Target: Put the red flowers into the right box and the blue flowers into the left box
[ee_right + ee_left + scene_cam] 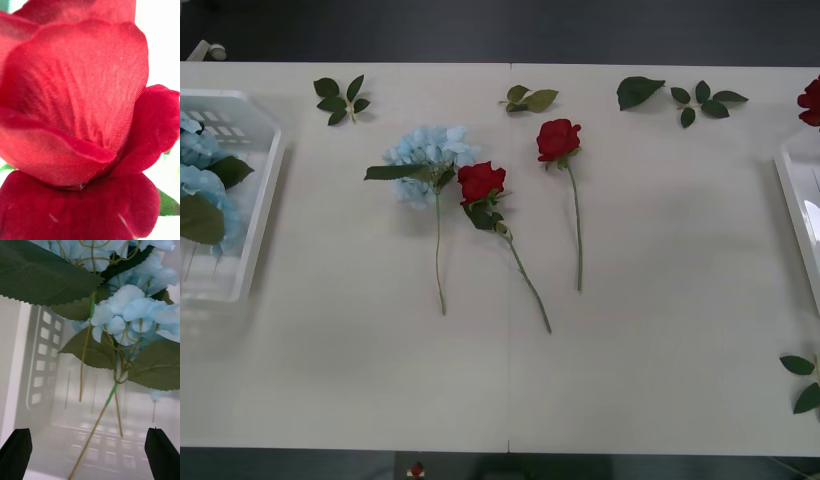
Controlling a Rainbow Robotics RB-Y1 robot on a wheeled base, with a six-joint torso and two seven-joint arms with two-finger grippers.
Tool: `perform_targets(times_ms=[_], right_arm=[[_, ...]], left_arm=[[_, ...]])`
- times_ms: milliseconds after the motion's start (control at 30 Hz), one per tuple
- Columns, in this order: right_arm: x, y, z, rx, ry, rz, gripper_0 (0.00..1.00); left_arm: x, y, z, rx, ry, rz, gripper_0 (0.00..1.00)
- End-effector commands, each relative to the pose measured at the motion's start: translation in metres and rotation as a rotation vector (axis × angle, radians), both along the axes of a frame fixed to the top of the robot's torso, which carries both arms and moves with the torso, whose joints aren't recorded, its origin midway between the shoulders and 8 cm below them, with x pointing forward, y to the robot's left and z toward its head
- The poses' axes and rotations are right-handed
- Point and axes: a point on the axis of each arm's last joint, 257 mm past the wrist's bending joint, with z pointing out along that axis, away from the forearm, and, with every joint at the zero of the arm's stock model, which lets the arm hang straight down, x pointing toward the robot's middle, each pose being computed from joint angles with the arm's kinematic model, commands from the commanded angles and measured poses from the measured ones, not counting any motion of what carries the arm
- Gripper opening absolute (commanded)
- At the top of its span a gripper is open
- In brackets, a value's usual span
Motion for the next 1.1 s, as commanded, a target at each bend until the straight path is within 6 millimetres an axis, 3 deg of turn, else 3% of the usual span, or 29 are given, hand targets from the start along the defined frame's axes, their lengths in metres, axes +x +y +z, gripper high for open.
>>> perform_targets(times_ms=[33, 100, 133, 300, 467, 600, 833, 867, 900, 967, 1000, 1100], right_arm=[[-0.005, -0.044, 0.008, -0.054, -0.029, -0.011, 0.00], [-0.008, -0.063, 0.004, -0.087, -0.035, -0.026, 0.00], [-0.008, -0.065, 0.003, -0.090, -0.036, -0.030, 0.00], [-0.020, -0.097, -0.010, -0.138, -0.024, -0.086, 0.00], [-0.027, -0.118, -0.021, -0.154, -0.026, -0.131, 0.00], [-0.028, -0.129, -0.026, -0.149, -0.043, -0.160, 0.00], [-0.027, -0.131, -0.031, -0.143, -0.052, -0.175, 0.00], [-0.027, -0.131, -0.031, -0.141, -0.054, -0.177, 0.06], [-0.027, -0.131, -0.031, -0.138, -0.055, -0.180, 0.43], [-0.026, -0.129, -0.031, -0.131, -0.057, -0.182, 0.90], [-0.026, -0.129, -0.031, -0.127, -0.057, -0.183, 1.00], [-0.025, -0.127, -0.031, -0.121, -0.059, -0.180, 1.00]], left_arm=[[0.006, -0.049, 0.047, -0.013, -0.029, -0.135, 0.88], [0.008, -0.088, 0.050, -0.026, -0.020, -0.232, 0.88], [0.009, -0.095, 0.049, -0.026, -0.020, -0.247, 0.89], [0.023, -0.179, 0.058, 0.014, -0.033, -0.450, 0.88], [0.037, -0.263, 0.050, -0.079, -0.030, -0.545, 0.88], [0.052, -0.315, 0.033, -0.118, -0.013, -0.543, 0.88], [0.069, -0.379, 0.000, -0.140, -0.023, -0.488, 0.88], [0.071, -0.390, -0.003, -0.137, -0.030, -0.481, 0.88], [0.074, -0.402, -0.005, -0.133, -0.038, -0.471, 0.88], [0.078, -0.416, -0.008, -0.127, -0.047, -0.455, 0.88], [0.082, -0.422, -0.010, -0.119, -0.050, -0.443, 0.88], [0.090, -0.431, -0.018, -0.036, -0.070, -0.423, 0.88]])
